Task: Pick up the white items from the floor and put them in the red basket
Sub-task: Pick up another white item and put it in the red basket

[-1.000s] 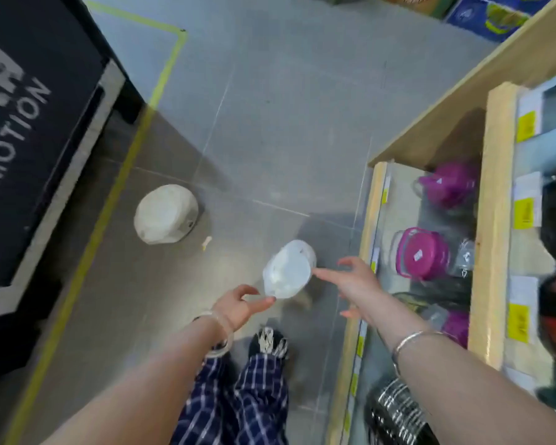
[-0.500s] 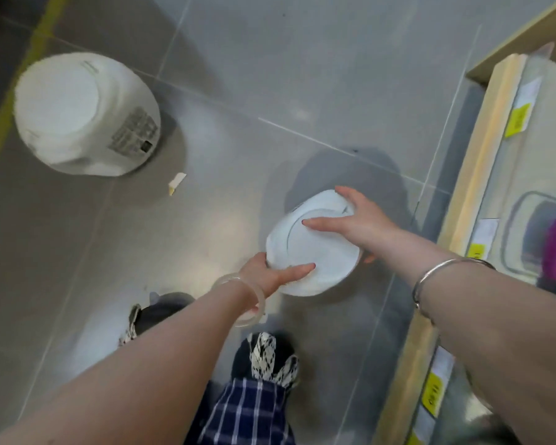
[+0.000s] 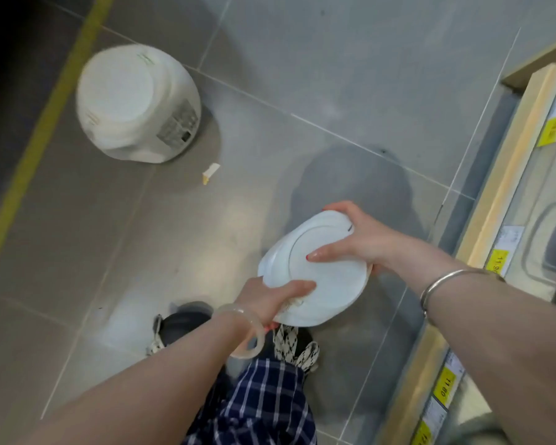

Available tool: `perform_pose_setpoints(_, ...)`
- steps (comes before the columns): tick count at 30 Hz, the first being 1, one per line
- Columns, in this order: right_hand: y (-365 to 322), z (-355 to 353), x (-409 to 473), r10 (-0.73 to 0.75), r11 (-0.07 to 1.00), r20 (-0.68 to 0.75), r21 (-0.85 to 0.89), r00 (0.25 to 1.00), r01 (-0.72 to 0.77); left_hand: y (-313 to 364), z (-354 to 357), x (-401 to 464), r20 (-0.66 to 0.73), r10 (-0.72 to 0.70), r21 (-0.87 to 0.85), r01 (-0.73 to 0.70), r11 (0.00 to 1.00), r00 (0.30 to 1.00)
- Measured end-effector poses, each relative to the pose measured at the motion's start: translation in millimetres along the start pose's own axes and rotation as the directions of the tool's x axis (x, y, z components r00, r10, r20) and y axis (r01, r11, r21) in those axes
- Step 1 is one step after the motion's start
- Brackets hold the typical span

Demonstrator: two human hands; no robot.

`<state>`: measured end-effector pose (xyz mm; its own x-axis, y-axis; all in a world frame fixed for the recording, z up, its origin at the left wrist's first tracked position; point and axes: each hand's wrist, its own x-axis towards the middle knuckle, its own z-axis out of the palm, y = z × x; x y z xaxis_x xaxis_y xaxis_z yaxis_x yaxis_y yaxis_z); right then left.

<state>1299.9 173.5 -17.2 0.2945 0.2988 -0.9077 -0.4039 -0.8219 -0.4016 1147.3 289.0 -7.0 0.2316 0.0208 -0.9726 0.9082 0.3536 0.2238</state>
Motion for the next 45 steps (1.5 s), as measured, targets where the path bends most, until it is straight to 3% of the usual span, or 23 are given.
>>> perform_pose_setpoints(4, -47.3, 28.4, -53.6, 0.041, 0.992, 0.088, -0.122, 0.995, -0.030, 8.7, -43.2, -68.8, -0.002, 0.018, 0.111, -0.018, 0.994, 1.000)
perform_pose_setpoints(10, -153.2, 57.3, -169.7, -0.003, 0.962, 0.245, -0.265, 0.970, 0.070, 36.8, -111.8, -214.2, -0.014, 0.048, 0.212, -0.044, 0.976, 0.999)
perform_pose_setpoints(14, -219.4, 80.9, -247.8, 0.021, 0.956, 0.287, -0.288, 0.958, 0.065, 41.4, -149.2, -310.3, -0.041, 0.086, 0.150, -0.079, 0.986, 0.995)
perform_pose_setpoints(23, -306.3, 179.7, -414.9, -0.009, 0.859, 0.406, -0.465, 0.914, 0.215, -30.1, -184.3, -506.3, -0.309, 0.131, -0.179, -0.193, 0.965, 0.942)
perform_pose_setpoints(28, -329.4, 261.5, -501.0, 0.015, 0.770, 0.499, -0.559, 0.866, 0.308, -101.6, -199.9, -593.5, -0.447, 0.100, -0.367, -0.284, 0.886, 0.889)
perform_pose_setpoints(31, -337.1, 328.3, -552.9, 0.067, 0.738, 0.567, -0.582, 0.821, 0.341, -160.3, -209.0, -634.9, -0.532, 0.071, -0.498, -0.379, 0.780, 0.844)
perform_pose_setpoints(35, -323.7, 432.1, -611.9, 0.130, 0.589, 0.647, -0.660, 0.751, 0.466, -249.2, -213.2, -678.5, -0.655, -0.048, -0.621, -0.501, 0.602, 0.754)
perform_pose_setpoints(41, -250.2, 604.4, -695.2, 0.278, 0.305, 0.715, -0.699, 0.642, 0.647, -414.3, -210.5, -738.9, -0.698, -0.286, -0.713, -0.596, 0.370, 0.656)
perform_pose_setpoints(45, -173.9, 713.5, -748.9, 0.369, 0.213, 0.702, -0.701, 0.609, 0.680, -531.4, -206.8, -776.6, -0.683, -0.417, -0.724, -0.634, 0.273, 0.600)
